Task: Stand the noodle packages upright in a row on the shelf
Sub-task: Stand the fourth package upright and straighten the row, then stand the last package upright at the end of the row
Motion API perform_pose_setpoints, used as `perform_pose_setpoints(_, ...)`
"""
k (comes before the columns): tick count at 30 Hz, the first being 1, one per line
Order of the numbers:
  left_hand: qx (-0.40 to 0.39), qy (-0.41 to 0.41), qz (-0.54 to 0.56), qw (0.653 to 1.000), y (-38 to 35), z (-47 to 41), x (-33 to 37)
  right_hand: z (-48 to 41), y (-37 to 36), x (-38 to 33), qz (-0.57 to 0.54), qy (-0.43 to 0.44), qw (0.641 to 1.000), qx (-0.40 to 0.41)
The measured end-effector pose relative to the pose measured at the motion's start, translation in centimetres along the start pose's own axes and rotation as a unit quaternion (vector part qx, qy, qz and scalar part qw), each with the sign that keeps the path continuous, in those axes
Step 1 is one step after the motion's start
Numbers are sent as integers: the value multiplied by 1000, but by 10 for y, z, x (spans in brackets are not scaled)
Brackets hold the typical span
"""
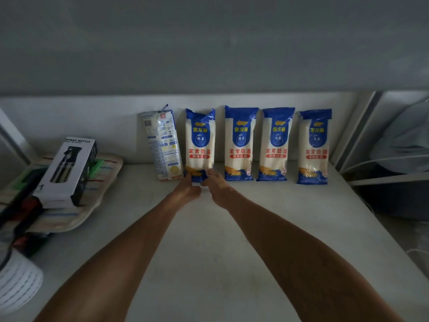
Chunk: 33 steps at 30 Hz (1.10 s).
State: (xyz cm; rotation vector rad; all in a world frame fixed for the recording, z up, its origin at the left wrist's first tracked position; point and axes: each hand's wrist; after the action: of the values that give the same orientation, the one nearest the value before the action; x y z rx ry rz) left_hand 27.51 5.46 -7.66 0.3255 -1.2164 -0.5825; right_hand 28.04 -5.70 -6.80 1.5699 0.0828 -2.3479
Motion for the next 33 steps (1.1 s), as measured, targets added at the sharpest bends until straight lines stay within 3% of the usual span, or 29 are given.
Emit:
perform_pose_setpoints(4,-56,-32,72,995,-4,-2,-6,38,5,-18,-26,13,1000,7)
perform_pose_setpoints(6,-38,-38,55,997,-2,2,-5,45,10,-17,-25,24,999,5)
perform_pose_setpoints(9,233,12,5,973,29,3,0,47,8,-13,-11,22,1000,1)
perform_pose_setpoints(11,324,16,51,945,67,-5,4,41,1,-7,13,14,1000,21)
perform_pose_setpoints(12,327,9,109,939,86,-10,9,41,-4,-5,25,10,999,33)
perform_pose_setpoints(13,302,-2,179,936,104,-12,19,42,-7,-5,31,12,998,48)
perform_pose_setpoints(15,171,-18,323,930,125,-16,34,44,-10,-7,39,19,995,93)
perform_pose_setpoints(17,89,-26,399,912,133,-9,45,46,-11,-12,43,22,990,132)
perform_pose_setpoints(24,77,-12,367,927,137,-13,46,49,-21,-28,37,35,991,126)
perform_pose_setpoints(27,15,-9,406,914,145,-10,57,49,-22,-27,37,13,992,118)
perform_pose_setpoints(28,-3,-13,406,914,148,-9,57,60,-27,-29,91,-12,988,121)
perform_pose_setpoints(29,-8,-15,405,914,150,-11,55,58,-27,-23,241,14,964,109)
perform_pose_setpoints(30,-7,-15,402,916,150,-12,51,64,-27,-23,316,3,943,106)
perform_pose_setpoints(33,21,-24,394,919,142,-12,44,49,-18,-16,329,15,938,108)
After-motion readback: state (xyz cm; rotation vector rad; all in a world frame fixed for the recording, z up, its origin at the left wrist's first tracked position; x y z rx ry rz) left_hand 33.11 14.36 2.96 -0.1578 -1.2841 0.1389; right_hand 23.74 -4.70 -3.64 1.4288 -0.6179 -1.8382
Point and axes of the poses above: each hand's wrist, its own z-axis away from the middle knuckle, its own y-axis out of the back of the hand, x = y × z, and after that the axes turned 9 degrees about -x, right-handed
